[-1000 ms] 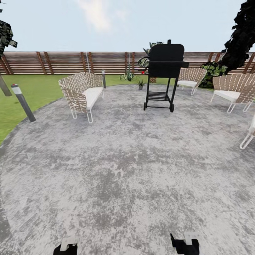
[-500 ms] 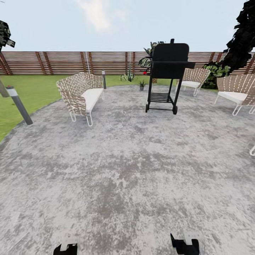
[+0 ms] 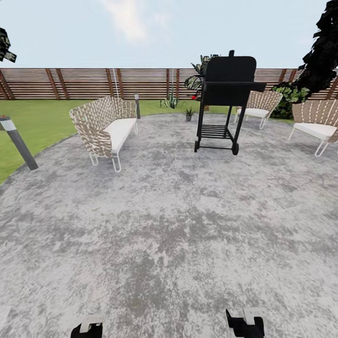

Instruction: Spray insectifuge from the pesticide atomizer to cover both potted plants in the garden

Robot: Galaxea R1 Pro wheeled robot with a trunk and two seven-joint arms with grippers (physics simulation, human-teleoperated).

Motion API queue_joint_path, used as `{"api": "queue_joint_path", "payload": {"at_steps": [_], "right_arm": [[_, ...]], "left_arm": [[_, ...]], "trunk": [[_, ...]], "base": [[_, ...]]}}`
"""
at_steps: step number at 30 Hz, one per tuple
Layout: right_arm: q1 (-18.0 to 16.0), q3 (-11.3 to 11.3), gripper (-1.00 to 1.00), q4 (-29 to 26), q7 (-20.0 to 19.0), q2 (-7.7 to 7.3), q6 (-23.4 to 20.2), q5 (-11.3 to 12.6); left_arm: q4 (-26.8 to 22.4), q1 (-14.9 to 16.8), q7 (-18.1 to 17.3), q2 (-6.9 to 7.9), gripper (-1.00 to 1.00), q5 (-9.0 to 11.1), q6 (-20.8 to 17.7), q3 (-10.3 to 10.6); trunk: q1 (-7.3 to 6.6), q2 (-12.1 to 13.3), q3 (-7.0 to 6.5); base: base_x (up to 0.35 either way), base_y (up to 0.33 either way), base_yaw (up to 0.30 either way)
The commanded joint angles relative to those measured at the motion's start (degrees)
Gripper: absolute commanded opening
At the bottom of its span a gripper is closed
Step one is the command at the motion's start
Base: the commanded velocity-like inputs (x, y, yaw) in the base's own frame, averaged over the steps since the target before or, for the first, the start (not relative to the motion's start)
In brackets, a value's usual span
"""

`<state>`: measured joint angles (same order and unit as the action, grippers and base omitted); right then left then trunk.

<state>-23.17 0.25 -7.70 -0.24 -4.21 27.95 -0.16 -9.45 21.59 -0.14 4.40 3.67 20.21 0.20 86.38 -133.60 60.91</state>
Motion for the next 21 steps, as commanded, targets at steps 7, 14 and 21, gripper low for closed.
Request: {"api": "queue_joint_path", "payload": {"at_steps": [7,14,21], "right_arm": [[0.0,0.0,1.0,0.0,0.0,-0.01,0.2,0.0],[0.0,0.0,1.0,0.0,-0.1,-0.01,0.2,0.0],[0.0,0.0,1.0,0.0,-0.1,-0.01,0.2,0.0]], "left_arm": [[0.0,0.0,0.0,0.01,-1.0,0.4,0.2,0.1],[0.0,0.0,0.0,0.0,-1.0,0.4,0.2,0.1],[0.0,0.0,0.0,0.02,-1.0,0.4,0.2,0.1]], "trunk": [[0.02,0.0,0.05],[0.02,0.0,0.05],[0.02,0.0,0.05]], "base": [[0.335,0.0,0.0],[0.335,0.0,0.0],[0.335,0.0,0.0]]}}
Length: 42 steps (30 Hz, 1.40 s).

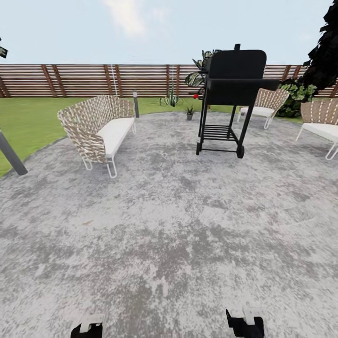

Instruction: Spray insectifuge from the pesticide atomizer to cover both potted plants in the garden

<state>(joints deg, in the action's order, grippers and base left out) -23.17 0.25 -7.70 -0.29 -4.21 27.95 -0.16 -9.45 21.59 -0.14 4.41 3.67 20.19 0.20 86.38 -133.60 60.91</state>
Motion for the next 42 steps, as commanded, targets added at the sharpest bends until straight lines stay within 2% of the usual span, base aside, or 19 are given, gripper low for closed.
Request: {"api": "queue_joint_path", "payload": {"at_steps": [1,42], "right_arm": [[0.0,0.0,1.0,0.0,0.0,-0.01,0.2,0.0],[0.0,0.0,1.0,0.0,-0.1,-0.01,0.2,-0.1]], "left_arm": [[0.0,0.0,0.0,-0.01,-1.0,0.4,0.2,0.1],[0.0,0.0,0.0,-0.02,-1.0,0.4,0.2,0.1]], "trunk": [[0.02,0.0,0.05],[0.02,0.0,0.05]], "base": [[0.335,0.0,0.0],[0.335,0.0,0.0]]}}
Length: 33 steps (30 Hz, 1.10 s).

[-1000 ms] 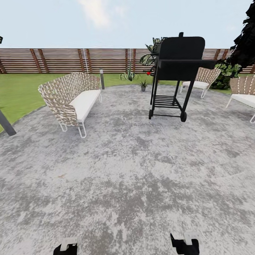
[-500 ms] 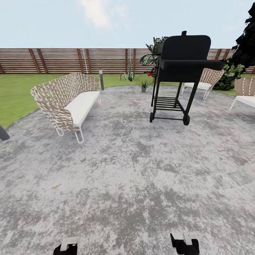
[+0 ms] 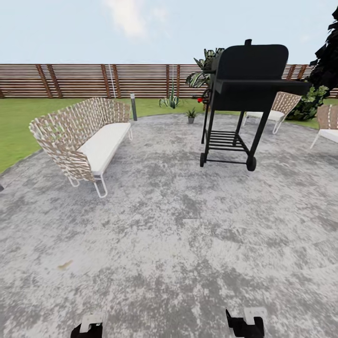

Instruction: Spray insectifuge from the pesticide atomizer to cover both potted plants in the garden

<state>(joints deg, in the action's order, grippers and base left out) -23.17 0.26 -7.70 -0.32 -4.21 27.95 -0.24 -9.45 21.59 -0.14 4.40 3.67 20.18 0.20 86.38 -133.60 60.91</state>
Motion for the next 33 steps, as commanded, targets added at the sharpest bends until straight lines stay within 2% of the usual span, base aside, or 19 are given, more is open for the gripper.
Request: {"api": "queue_joint_path", "payload": {"at_steps": [1,33], "right_arm": [[0.0,0.0,1.0,0.0,0.0,-0.01,0.2,0.0],[0.0,0.0,1.0,0.0,0.0,-0.01,0.2,0.0]], "left_arm": [[0.0,0.0,0.0,0.0,-1.0,0.4,0.2,0.1],[0.0,0.0,0.0,0.0,-1.0,0.4,0.2,0.1]], "trunk": [[0.02,0.0,0.05],[0.02,0.0,0.05]], "base": [[0.335,0.0,0.0],[0.335,0.078,0.0]]}}
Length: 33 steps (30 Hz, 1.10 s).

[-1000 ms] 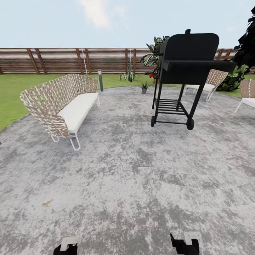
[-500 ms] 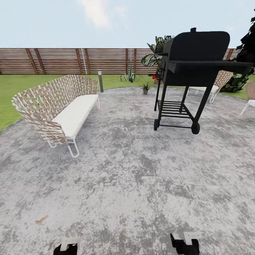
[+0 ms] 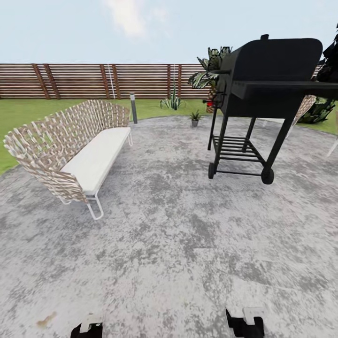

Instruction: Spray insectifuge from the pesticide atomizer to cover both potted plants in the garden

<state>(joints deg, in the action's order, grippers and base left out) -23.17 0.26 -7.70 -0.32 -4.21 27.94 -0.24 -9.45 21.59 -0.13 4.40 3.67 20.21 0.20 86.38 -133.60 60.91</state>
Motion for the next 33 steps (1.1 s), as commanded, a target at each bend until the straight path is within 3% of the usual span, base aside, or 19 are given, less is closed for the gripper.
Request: {"api": "queue_joint_path", "payload": {"at_steps": [1,33], "right_arm": [[0.0,0.0,1.0,0.1,0.0,-0.01,0.2,0.0],[0.0,0.0,1.0,0.1,0.0,-0.01,0.2,0.1]], "left_arm": [[0.0,0.0,0.0,0.0,-1.0,0.4,0.2,0.1],[0.1,0.0,0.0,0.0,-1.0,0.4,0.1,0.1]], "trunk": [[0.02,0.0,0.05],[0.02,0.0,0.05]], "base": [[0.335,0.075,0.0],[0.335,0.075,0.0]]}}
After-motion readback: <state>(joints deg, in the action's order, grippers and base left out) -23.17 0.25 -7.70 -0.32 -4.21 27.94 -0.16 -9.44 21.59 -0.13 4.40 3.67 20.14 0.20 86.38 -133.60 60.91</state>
